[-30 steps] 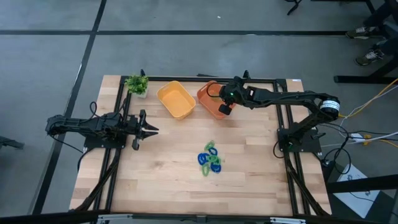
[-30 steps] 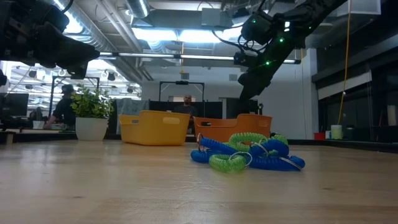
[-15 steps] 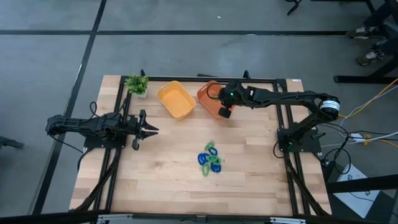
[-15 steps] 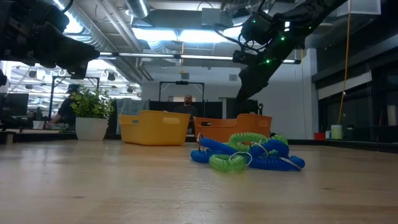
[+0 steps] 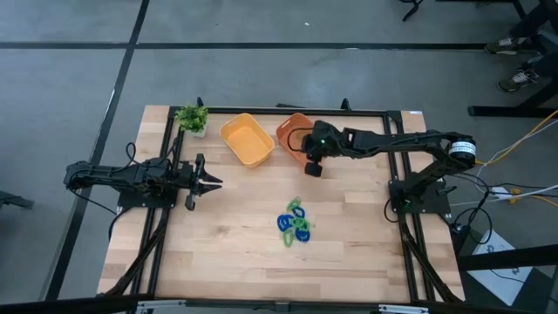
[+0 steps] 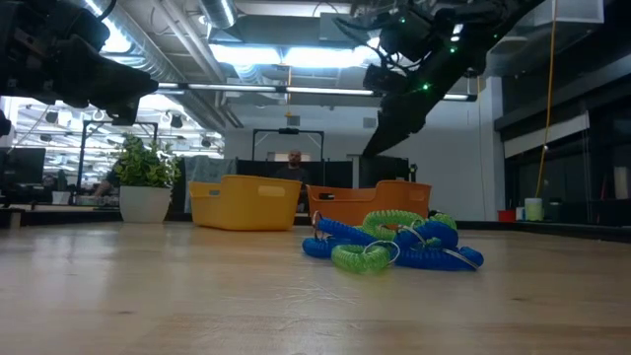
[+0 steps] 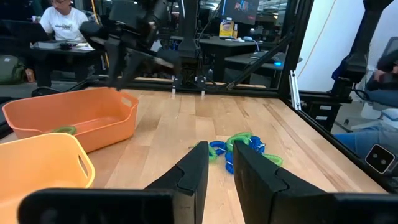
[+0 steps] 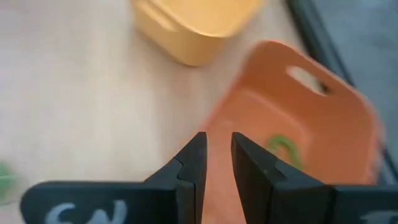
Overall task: Sort spring keychains
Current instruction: Put the blue spring keychain into the yellow bin
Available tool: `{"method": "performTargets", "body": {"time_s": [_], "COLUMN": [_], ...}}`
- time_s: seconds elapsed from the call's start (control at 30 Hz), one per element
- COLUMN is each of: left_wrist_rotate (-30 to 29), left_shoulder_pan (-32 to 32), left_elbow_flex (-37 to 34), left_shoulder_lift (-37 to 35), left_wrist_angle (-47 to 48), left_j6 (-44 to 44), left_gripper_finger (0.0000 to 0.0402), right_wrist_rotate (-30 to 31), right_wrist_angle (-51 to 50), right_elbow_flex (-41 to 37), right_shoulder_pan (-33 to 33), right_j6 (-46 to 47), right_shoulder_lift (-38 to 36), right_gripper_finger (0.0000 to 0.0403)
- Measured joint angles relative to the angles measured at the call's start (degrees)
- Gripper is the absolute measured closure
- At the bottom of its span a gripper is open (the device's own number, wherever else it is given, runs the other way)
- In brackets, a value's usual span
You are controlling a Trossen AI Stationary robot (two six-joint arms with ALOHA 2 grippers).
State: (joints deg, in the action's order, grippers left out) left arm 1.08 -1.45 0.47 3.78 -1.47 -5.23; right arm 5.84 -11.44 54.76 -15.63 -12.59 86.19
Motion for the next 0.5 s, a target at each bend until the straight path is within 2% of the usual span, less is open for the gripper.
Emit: {"method": "performTargets", "body": {"time_s": [0.27,0.5], "left_wrist_rotate": [0.0,0.0], "left_shoulder_pan": [0.0,0.0], "left_elbow_flex": [0.0,0.0], "left_shoulder_lift": [0.0,0.0], "left_wrist_angle": [0.0,0.0], "left_j6": [0.0,0.0], "left_gripper_finger": [0.0334,0.0332], "right_wrist_rotate": [-13.7,-17.2], "right_wrist_angle": [0.0,0.0], "right_elbow_flex": [0.0,0.0], "right_shoulder_pan": [1.9,5.2], "right_j6": [0.1,-1.2], "right_shoulder_lift": [0.0,0.0], "right_gripper_finger": [0.0327,0.0327]}}
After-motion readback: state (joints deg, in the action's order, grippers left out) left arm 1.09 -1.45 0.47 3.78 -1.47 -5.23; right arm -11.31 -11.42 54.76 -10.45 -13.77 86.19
